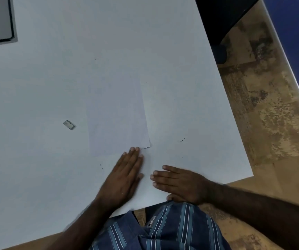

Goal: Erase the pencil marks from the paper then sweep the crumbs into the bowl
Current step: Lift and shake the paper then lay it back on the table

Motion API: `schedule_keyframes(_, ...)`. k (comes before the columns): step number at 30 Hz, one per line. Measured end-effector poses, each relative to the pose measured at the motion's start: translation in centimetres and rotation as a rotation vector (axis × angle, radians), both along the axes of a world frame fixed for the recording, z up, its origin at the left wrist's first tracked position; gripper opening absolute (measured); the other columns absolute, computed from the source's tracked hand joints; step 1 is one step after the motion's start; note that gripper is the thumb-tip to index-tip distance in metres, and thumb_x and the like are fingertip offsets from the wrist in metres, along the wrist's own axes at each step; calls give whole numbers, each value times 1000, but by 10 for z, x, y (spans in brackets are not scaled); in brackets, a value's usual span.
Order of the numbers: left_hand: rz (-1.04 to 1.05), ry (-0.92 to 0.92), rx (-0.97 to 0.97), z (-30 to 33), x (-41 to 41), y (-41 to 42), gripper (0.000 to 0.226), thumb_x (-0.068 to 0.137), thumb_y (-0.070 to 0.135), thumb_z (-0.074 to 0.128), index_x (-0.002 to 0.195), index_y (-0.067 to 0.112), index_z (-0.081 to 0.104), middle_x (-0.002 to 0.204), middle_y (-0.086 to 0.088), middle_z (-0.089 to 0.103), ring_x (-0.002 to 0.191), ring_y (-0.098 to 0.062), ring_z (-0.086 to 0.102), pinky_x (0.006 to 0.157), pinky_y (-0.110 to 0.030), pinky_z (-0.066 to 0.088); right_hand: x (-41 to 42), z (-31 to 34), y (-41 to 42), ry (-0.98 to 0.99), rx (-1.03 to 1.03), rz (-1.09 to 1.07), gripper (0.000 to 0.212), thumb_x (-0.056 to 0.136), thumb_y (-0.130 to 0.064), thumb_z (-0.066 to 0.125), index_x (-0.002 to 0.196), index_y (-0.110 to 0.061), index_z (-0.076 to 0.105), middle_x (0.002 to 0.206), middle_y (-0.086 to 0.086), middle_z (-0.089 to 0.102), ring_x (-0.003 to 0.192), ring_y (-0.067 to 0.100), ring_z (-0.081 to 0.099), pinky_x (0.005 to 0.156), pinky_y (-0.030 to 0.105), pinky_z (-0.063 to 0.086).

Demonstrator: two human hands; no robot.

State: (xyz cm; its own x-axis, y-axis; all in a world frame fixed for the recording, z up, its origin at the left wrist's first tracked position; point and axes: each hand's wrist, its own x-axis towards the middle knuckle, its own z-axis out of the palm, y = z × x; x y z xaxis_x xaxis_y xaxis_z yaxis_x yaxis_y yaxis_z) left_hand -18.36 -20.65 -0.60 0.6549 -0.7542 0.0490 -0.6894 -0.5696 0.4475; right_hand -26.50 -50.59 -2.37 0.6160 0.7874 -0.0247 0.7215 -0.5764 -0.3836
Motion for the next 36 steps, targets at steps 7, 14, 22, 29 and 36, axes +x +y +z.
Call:
schedule_keyframes(7, -270, -25, 9, -26, -23, -11, 63, 117, 33, 50, 167, 0, 31, 179, -18, 20, 167, -32, 18, 133, -51, 27, 8, -13, -23, -58, -164, 4, 66, 117, -49, 34, 171, -14, 18, 180, 7, 12, 168, 23, 8, 138, 44, 3)
schedule_keyframes(14, -274, -35, 24, -30, -23, -10, 66, 117, 36, 50, 169, 2, 28, 180, -17, 16, 168, -32, 16, 133, -51, 27, 33, 6, -56, -110, -136, -408, 69, 114, -41, 48, 167, -3, 27, 178, 16, 18, 166, 31, 17, 133, 55, 25)
schedule_keyframes(22, -252, -77, 47, -31, -27, -14, 65, 116, 37, 51, 167, 0, 33, 178, -20, 21, 167, -33, 18, 132, -52, 29, -7, 3, -27, -9, -216, -7, 71, 115, -55, 31, 170, -13, 20, 180, 9, 10, 168, 22, 3, 137, 43, 4)
schedule_keyframes(29, -218, -94, 62, -28, -31, -19, 65, 117, 38, 47, 166, -1, 33, 178, -20, 20, 167, -34, 18, 133, -52, 25, 29, 7, -70, -83, -148, -341, 69, 114, -43, 47, 167, -4, 27, 178, 15, 19, 167, 28, 15, 134, 52, 23)
schedule_keyframes(36, -161, -52, 43, -9, -35, -35, 63, 117, 37, 46, 165, -2, 36, 177, -21, 23, 167, -32, 18, 134, -49, 25, 12, 12, -60, -106, -19, -429, 61, 114, -37, 49, 164, -5, 36, 176, 12, 26, 165, 26, 23, 134, 50, 25)
